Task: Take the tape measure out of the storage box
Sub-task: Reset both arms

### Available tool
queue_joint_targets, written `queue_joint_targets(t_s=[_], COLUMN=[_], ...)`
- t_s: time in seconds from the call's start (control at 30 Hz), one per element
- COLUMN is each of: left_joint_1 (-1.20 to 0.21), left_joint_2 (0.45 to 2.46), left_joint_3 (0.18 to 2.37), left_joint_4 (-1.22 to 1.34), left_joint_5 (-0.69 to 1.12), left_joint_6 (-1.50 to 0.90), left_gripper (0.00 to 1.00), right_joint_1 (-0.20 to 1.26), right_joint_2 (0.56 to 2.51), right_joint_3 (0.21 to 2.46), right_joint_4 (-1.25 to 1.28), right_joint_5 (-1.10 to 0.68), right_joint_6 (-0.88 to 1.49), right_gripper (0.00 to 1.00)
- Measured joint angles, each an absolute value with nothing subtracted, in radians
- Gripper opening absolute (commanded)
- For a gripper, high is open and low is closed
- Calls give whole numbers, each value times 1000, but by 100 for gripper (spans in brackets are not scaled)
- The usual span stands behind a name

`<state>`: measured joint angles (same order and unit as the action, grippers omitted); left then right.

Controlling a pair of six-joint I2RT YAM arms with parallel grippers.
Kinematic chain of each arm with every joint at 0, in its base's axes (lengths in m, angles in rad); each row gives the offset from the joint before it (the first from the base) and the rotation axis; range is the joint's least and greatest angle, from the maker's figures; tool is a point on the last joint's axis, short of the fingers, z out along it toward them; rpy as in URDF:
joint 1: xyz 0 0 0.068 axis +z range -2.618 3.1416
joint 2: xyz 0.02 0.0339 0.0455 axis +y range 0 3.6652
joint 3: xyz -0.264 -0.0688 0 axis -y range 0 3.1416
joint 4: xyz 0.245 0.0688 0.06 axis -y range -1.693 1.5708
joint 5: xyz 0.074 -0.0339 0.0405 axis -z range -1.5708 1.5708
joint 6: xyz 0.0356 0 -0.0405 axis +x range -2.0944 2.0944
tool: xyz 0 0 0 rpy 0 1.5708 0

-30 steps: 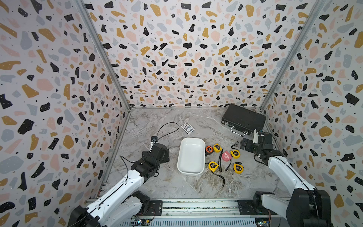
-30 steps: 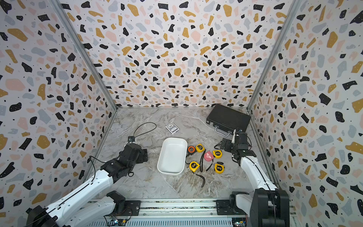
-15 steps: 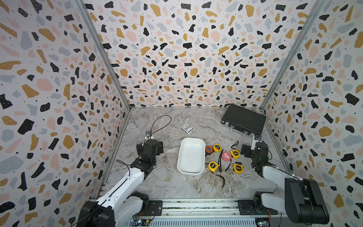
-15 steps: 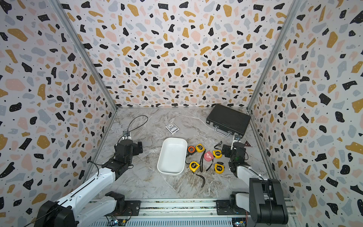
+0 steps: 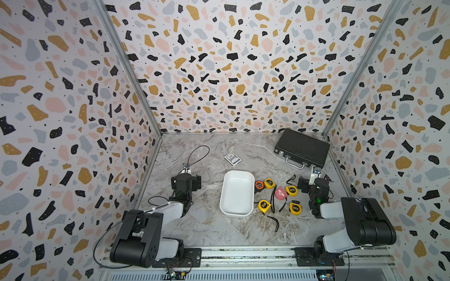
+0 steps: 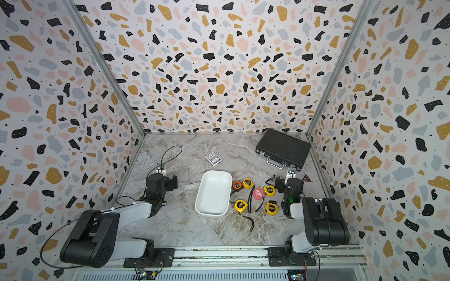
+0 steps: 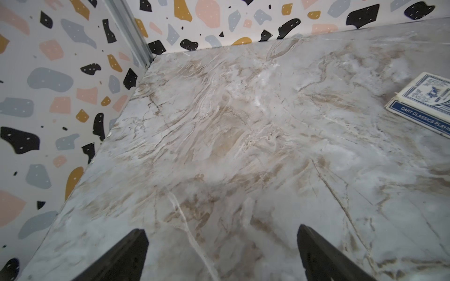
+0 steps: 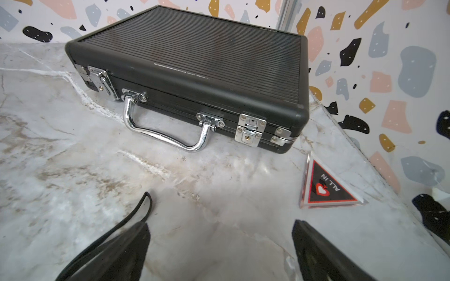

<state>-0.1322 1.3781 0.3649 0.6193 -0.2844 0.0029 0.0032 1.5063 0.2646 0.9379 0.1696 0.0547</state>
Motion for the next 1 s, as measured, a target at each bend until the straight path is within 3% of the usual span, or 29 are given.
queue_joint_targets(t_s=[0.3, 0.57, 1.0], left_joint_1=[-88, -161, -167], left_joint_2=[1393, 1377, 1386], left_joint_3=[365, 265, 268], left_joint_4=[660, 821, 841], left_joint_5=[-234, -360, -411], left_joint_6=[4, 5, 7], left_gripper=[100, 100, 100], right_joint_1=[21, 21, 21], right_joint_2=[1511, 1511, 1511], right_joint_3=[281, 290, 297], right_joint_4=[943, 939, 934], right_joint_5=[173, 170, 169], right_joint_6=[35, 25, 21], right_gripper=[97, 97, 97])
